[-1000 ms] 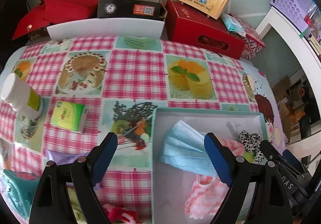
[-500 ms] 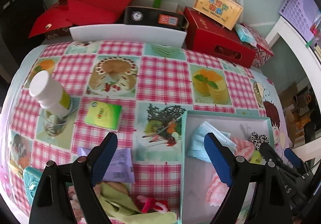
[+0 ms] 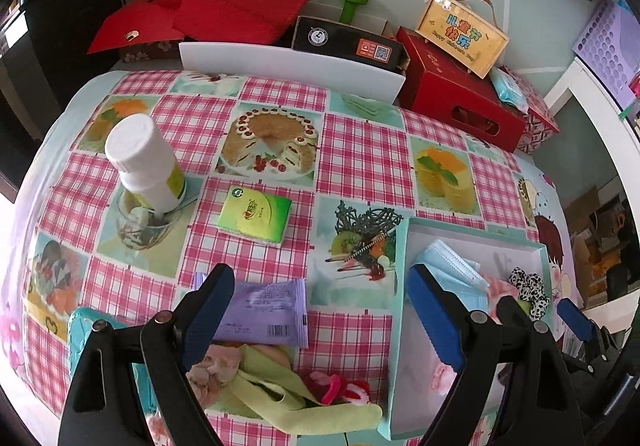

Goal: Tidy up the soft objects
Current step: 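Open both tools and move them back toward the pile of items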

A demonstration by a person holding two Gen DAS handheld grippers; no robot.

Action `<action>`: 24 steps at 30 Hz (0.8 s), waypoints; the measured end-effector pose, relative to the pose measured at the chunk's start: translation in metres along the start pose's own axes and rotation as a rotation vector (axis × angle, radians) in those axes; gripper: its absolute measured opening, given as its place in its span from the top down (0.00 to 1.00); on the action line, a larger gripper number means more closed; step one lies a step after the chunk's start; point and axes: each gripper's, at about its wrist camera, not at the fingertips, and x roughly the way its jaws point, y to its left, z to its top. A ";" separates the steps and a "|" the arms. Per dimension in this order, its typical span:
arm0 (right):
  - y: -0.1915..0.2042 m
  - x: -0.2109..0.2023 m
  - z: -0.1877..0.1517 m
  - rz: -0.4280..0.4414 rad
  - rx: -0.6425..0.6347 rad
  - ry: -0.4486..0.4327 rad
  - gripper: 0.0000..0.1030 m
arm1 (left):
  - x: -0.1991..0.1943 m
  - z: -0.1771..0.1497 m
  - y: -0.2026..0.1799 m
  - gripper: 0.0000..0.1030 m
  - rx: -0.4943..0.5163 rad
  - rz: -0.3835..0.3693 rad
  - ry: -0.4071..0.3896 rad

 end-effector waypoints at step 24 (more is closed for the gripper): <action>0.045 -0.011 -0.043 0.073 -0.112 0.027 0.00 | -0.029 -0.049 0.022 0.14 -0.018 -0.051 -0.003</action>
